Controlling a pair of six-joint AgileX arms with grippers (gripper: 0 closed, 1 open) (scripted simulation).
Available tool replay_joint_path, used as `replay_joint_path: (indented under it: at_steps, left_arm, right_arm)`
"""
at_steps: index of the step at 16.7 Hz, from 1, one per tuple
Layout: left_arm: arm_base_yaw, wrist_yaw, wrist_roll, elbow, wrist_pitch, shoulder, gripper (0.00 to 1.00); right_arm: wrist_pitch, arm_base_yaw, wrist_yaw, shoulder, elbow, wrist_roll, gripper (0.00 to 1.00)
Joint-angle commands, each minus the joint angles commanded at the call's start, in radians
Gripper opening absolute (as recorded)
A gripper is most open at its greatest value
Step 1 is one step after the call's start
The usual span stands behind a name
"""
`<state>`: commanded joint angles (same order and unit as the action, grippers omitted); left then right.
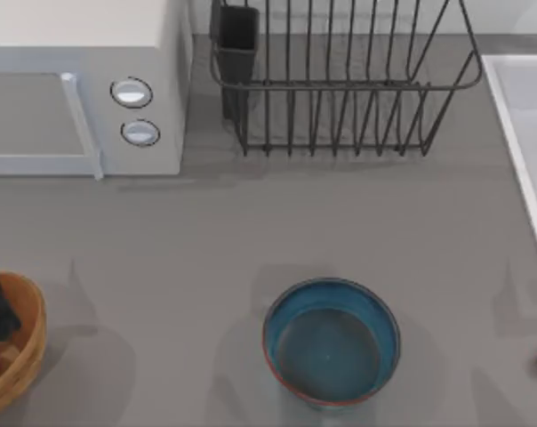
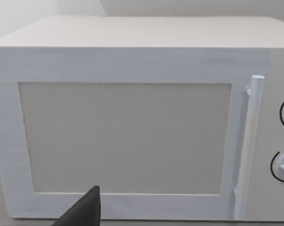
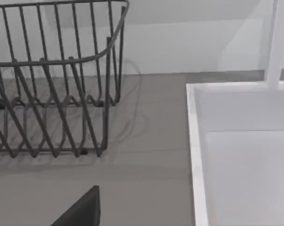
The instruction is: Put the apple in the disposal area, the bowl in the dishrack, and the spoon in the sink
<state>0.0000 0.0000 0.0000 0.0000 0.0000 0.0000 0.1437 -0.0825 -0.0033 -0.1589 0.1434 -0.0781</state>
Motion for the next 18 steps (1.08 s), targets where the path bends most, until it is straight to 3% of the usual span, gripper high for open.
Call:
replay_joint_path:
  at_steps: [13, 18]
  left_arm:
    - [0.0, 0.0, 0.0, 0.0, 0.0, 0.0, 1.0]
    - [0.0, 0.0, 0.0, 0.0, 0.0, 0.0, 1.0]
  right_arm:
    - [0.757, -0.45, 0.008, -1.172, 0.921, -0.468, 1.0]
    - [0.985, -0.58, 0.006, -1.492, 1.162, -0.597, 1.0]
